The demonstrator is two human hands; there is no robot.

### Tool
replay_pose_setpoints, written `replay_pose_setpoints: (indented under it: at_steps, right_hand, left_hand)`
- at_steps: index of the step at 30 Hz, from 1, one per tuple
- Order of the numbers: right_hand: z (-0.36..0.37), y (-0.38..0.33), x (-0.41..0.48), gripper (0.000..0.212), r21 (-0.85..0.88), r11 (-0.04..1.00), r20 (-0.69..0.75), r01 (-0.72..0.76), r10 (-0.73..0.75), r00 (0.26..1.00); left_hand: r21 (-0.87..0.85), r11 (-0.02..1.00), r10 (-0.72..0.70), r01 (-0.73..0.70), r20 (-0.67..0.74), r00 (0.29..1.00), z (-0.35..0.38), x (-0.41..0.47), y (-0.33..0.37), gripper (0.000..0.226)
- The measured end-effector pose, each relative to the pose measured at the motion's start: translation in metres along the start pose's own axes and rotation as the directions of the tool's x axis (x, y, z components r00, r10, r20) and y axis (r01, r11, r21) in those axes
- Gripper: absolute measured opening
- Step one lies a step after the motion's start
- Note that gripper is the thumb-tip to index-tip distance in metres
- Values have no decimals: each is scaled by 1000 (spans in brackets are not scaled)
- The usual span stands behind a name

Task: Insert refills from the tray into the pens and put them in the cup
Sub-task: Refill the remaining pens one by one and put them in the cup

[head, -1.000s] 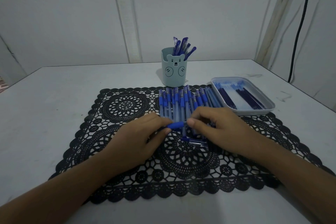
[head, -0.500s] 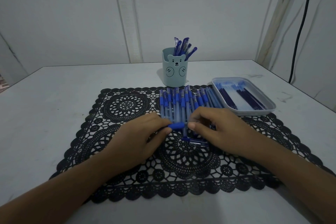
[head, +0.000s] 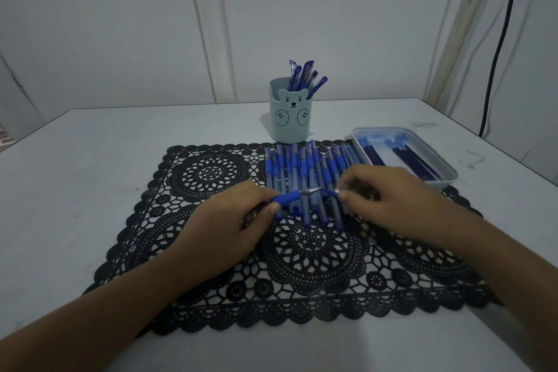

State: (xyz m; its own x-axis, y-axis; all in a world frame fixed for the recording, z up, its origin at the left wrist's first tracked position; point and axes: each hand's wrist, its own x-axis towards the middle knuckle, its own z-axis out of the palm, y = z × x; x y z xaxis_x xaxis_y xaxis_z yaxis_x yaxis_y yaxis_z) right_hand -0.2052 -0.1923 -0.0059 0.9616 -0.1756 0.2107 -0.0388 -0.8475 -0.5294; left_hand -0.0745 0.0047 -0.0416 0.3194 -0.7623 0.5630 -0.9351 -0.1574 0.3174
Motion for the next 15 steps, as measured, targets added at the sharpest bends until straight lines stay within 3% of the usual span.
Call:
replay_pose_setpoints:
  at_steps: [7, 15]
  right_hand:
    - [-5, -2, 0, 10, 211, 977, -68, 22, -8, 998]
    - [9, -8, 2, 11, 210, 976, -10, 59, -58, 998]
  left_hand:
    - [2, 1000, 15, -15, -1, 1000, 0, 0, 0, 30]
    - [40, 998, 40, -43, 68, 997, 0, -1, 2, 34]
